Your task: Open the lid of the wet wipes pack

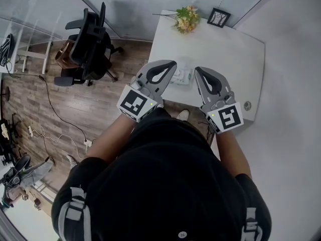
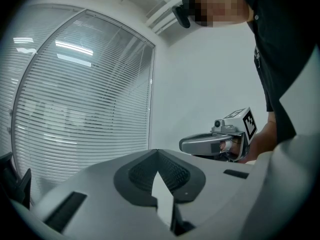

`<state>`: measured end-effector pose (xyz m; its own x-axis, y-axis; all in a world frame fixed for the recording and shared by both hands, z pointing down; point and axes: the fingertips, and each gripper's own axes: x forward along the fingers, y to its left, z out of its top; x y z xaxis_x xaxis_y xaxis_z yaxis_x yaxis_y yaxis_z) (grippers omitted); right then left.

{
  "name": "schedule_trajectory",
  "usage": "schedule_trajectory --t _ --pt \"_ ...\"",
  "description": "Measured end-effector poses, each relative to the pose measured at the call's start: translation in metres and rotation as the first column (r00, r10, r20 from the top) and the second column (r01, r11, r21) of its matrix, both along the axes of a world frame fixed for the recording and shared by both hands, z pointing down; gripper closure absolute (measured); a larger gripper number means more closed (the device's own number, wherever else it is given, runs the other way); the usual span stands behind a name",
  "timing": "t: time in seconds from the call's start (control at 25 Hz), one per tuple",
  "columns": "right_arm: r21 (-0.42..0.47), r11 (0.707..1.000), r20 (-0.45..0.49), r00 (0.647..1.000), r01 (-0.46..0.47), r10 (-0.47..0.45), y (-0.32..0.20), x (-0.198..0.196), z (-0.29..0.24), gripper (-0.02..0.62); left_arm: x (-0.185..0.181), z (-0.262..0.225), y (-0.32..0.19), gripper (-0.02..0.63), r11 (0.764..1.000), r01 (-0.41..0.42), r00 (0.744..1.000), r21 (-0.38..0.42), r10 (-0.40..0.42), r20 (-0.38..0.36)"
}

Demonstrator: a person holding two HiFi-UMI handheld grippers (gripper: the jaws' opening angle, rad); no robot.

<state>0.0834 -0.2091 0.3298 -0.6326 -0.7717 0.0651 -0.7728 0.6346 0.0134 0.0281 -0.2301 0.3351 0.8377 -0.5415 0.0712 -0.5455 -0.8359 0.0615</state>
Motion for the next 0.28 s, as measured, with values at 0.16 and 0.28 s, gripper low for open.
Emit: schedule_trajectory --t 0.16,0.28 --pt "0.0 1.0 -0.001 1.0 0.0 0.0 -0.0034 -0.0029 -0.0004 0.584 -0.0032 0.0001 -0.0019 0.6 1.0 -0.003 1.0 -0.001 0.003 0.005" --pt "-0.001 1.0 -0.003 1.0 0.001 -0.001 -0.0045 -0.0042 0.0004 0.584 -0.005 0.002 -0.0022 0.6 1.0 -0.002 1.0 -0.001 0.002 0.01"
